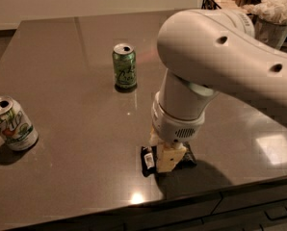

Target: Move rxbar chocolate near green can

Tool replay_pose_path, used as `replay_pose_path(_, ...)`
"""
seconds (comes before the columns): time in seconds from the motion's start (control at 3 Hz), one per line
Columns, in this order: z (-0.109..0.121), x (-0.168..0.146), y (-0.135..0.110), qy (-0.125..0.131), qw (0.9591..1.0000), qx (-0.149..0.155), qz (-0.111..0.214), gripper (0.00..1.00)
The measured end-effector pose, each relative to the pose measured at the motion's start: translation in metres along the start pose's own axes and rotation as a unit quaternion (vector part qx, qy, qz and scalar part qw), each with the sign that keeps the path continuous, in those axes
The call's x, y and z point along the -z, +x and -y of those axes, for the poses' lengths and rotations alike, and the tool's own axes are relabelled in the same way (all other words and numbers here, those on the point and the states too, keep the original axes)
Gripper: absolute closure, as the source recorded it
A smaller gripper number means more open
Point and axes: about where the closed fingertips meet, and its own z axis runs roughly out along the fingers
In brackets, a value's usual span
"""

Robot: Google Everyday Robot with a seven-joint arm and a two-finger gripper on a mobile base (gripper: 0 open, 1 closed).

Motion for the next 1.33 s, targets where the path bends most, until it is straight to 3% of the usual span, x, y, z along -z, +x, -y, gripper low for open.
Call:
replay_pose_path(0.33,0.02,0.009,-0.004,0.008,0.9998,-0.018,-0.005,1.0)
replay_pose_path(0.67,0.052,0.022,-0.006,0.017,0.9975,-0.068,0.005,1.0)
replay_pose_path(1.0,0.096,0.036,-0.006,0.034,0.9909,-0.128,0.021,1.0)
replay_pose_path(1.33,0.13,0.039,-0.003,0.052,0.9826,-0.178,0.015,1.0)
